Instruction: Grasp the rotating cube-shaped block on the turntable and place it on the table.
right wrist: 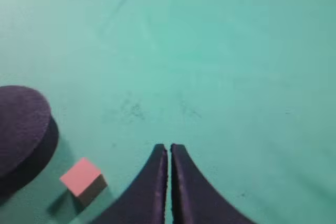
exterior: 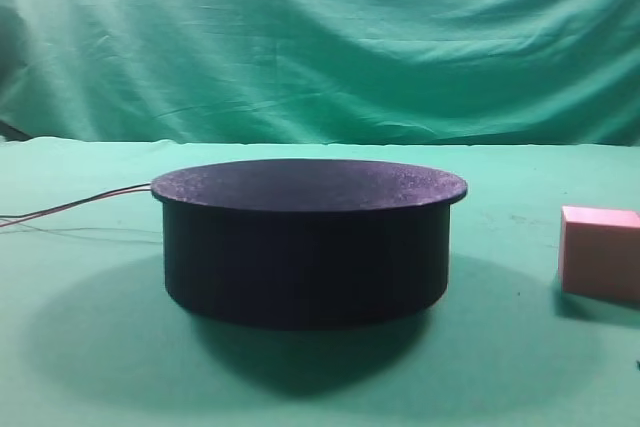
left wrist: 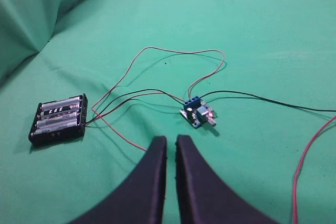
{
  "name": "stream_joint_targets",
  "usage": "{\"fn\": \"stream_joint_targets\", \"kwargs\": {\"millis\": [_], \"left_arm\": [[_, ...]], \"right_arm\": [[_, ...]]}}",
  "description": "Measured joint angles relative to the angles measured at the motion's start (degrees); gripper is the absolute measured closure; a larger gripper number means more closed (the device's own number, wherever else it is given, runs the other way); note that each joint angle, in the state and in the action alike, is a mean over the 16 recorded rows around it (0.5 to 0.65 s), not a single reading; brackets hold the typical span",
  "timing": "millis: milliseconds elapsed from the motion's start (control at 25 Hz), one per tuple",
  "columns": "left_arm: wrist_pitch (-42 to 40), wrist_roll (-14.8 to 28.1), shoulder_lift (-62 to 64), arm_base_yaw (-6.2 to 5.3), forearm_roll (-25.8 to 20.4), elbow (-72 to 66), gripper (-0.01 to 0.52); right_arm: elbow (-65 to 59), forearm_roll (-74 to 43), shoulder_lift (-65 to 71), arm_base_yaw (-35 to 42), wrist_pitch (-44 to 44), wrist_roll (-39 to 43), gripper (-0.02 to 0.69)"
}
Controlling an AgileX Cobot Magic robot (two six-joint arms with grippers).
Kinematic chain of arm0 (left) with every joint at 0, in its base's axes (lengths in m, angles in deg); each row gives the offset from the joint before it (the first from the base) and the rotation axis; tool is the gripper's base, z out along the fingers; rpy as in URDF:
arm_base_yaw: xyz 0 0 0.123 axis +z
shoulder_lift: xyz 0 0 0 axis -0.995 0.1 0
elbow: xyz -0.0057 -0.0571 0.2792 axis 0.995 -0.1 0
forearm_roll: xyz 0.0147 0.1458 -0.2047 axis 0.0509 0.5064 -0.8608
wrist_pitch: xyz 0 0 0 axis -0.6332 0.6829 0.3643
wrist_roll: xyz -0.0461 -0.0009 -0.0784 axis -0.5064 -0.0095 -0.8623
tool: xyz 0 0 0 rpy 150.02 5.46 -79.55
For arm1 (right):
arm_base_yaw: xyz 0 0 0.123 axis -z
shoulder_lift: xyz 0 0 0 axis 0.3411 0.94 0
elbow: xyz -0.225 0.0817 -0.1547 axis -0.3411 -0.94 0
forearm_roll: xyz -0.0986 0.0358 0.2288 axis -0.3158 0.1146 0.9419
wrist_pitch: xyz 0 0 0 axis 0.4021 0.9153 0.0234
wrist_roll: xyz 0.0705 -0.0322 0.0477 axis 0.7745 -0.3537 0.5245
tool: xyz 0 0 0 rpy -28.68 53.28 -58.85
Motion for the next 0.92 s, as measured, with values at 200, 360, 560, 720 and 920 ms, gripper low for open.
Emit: {"fn": "stream_joint_targets", "kwargs": {"millis": [200,360,560,720,920], "left_arm": [[0.0,0.0,0.0,0.00,0.0,0.0,0.514],[0.0,0.0,0.0,0.00,0.0,0.0,0.514],[0.0,0.0,0.0,0.00,0.0,0.0,0.514],[0.0,0.0,0.0,0.00,0.0,0.0,0.514],[0.0,0.0,0.0,0.00,0.0,0.0,0.514]], "right_arm": [[-5.9,-0.1,-7.7,3.4,-2.3,0.0,0.665],[-8.4,-0.2,-10.3,4.3,-3.7,-0.1,0.665],[-9.3,-0.2,-10.6,4.4,-4.8,-0.1,0.665],[-9.3,-0.2,-10.6,4.4,-5.0,-0.1,0.665],[-9.3,-0.2,-10.6,4.4,-5.1,-0.1,0.665]]}}
